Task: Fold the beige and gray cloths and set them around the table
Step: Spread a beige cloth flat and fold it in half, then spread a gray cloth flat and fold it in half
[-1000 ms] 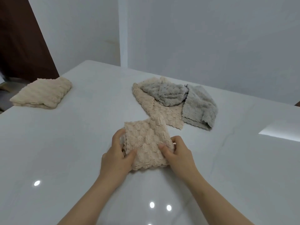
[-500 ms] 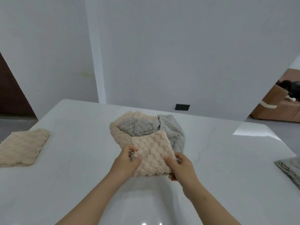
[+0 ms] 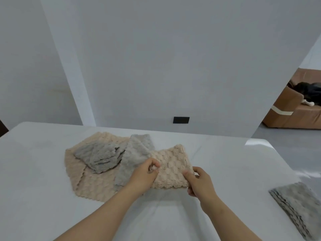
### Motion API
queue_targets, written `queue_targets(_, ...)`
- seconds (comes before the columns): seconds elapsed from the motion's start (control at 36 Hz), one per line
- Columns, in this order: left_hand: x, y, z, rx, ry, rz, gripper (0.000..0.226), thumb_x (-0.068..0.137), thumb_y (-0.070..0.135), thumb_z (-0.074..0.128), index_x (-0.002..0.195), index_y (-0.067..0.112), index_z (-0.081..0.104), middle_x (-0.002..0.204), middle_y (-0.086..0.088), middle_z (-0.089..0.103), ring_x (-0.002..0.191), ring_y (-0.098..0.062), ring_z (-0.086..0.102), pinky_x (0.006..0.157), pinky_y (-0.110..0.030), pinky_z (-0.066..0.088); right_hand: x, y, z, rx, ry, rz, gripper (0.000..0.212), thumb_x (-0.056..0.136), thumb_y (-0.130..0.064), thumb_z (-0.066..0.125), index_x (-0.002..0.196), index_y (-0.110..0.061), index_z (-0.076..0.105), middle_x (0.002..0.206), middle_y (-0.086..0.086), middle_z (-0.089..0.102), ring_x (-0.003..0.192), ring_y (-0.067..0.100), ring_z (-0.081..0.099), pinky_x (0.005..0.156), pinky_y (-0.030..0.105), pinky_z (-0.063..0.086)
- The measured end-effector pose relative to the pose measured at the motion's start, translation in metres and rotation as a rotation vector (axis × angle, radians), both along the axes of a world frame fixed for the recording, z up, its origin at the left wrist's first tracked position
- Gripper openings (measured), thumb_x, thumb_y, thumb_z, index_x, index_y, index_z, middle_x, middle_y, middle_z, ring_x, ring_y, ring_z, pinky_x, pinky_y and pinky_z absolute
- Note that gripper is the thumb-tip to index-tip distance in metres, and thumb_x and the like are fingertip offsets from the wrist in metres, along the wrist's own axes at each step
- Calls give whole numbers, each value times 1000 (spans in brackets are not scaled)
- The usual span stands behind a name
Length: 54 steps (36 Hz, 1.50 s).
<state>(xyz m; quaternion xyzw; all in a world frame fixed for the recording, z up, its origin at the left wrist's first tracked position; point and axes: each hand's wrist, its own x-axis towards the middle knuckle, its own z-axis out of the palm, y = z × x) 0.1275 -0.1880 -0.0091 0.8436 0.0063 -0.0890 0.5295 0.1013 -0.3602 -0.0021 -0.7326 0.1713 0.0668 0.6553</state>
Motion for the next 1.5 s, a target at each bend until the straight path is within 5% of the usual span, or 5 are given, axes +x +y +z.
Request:
queue_targets(0.56, 154, -165, -40, 82, 188, -70, 32, 87, 2, 50, 109, 25, 54, 81, 8, 41, 82, -15, 49, 77, -28, 47, 161, -161, -60, -110, 8, -101, 24, 86, -15, 57, 110, -14, 55, 95, 9, 62, 77, 21, 59, 72, 34, 50)
queue_targets(0.75, 188, -207, -51, 80, 235, -138, 39, 88, 13, 53, 124, 26, 49, 113, 5, 46, 103, -12, 47, 93, -25, 43, 193, -200, -79, -169, 10, -166, 23, 85, -15, 59, 108, -14, 55, 102, 10, 63, 93, 29, 62, 91, 48, 49)
queue_targets(1.06, 198, -233, -80, 526, 43, -80, 46, 86, 33, 51, 130, 41, 41, 138, 8, 41, 131, -18, 31, 104, -36, 25, 209, -217, -94, -272, -9, -217, 36, 86, -13, 58, 120, -9, 46, 104, 8, 56, 82, 21, 54, 62, 25, 40)
queue_targets(1.25, 190, -226, -77, 477, 73, -86, 49, 87, 31, 49, 133, 39, 35, 134, 1, 40, 127, -21, 35, 103, -36, 28, 195, -208, -84, -345, 55, -273, 53, 89, -23, 55, 135, -8, 32, 137, 17, 31, 91, 22, 40, 80, 32, 34)
queue_targets(1.5, 149, -164, -53, 596, -67, -99, 35, 92, 15, 38, 123, 27, 50, 124, 4, 53, 118, -18, 42, 95, -29, 34, 153, -156, -58, -341, -40, -204, 27, 86, -18, 53, 112, -10, 51, 100, 4, 57, 85, 21, 54, 73, 31, 42)
